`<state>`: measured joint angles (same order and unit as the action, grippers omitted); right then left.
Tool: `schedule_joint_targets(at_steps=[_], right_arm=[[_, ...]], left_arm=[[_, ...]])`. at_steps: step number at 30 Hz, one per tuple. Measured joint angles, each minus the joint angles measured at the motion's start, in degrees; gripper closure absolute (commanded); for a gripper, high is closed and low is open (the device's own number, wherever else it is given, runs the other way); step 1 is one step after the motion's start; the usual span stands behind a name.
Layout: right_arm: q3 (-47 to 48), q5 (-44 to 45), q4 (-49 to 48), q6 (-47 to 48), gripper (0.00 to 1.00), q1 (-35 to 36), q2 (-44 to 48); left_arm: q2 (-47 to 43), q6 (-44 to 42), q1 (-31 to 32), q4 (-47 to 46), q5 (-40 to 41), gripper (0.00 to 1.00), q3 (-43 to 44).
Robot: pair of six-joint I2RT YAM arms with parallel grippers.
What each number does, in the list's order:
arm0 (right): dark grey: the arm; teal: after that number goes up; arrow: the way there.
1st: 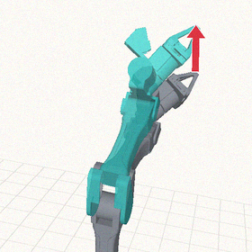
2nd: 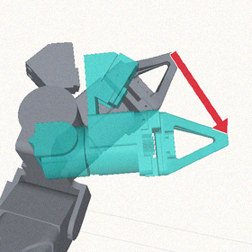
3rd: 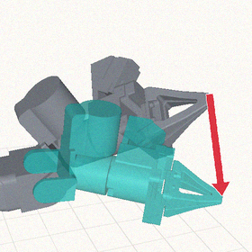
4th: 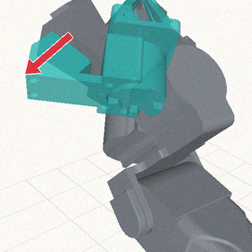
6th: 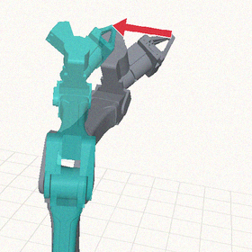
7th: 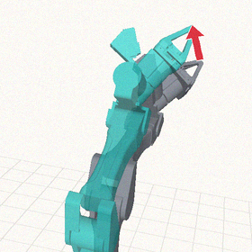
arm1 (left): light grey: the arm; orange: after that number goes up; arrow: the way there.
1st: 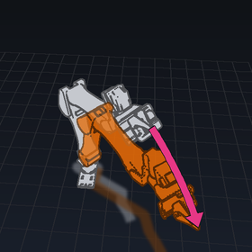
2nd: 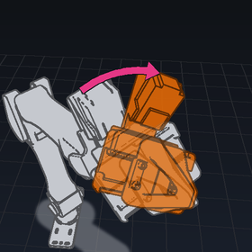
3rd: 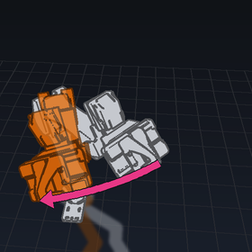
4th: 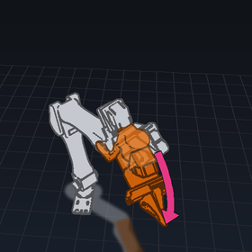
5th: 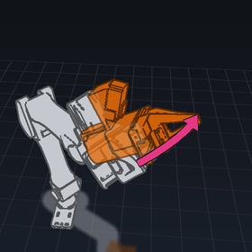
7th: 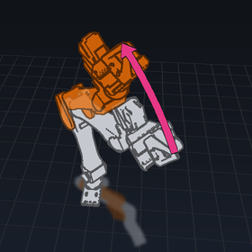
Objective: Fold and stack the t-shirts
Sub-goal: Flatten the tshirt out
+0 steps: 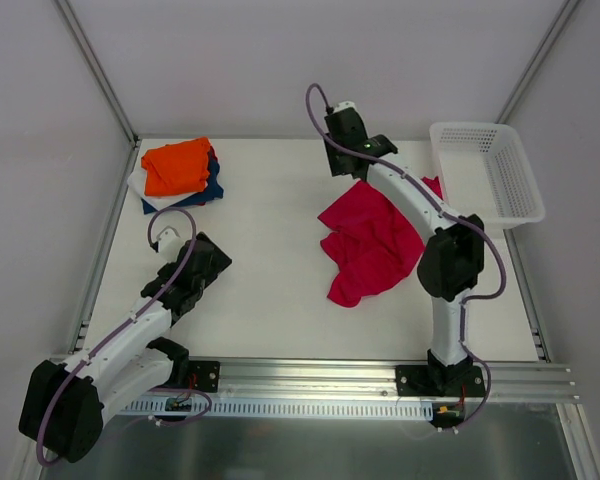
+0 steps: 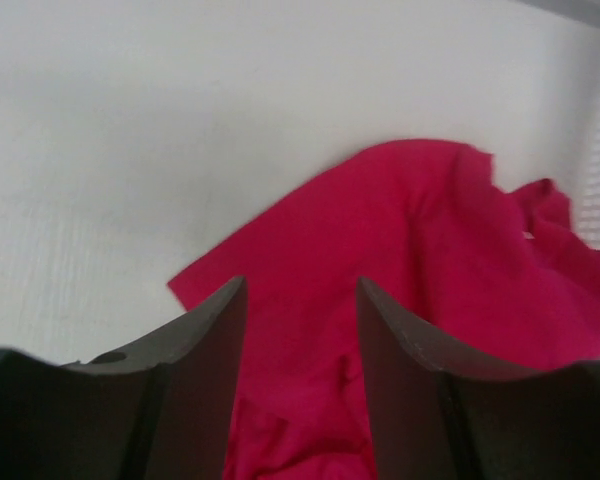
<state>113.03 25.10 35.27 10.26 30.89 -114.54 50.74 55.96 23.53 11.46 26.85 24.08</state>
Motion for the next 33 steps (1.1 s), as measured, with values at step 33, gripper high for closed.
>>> schedule_joint_targets(at_steps=[33], right_arm=[[-5.4,-10.1,-1.4,-4.3,0.55,7.5,-14.9]], left_arm=[[-2.9,0.0,0.0,-0.5,-1.1,0.03,-0.8]])
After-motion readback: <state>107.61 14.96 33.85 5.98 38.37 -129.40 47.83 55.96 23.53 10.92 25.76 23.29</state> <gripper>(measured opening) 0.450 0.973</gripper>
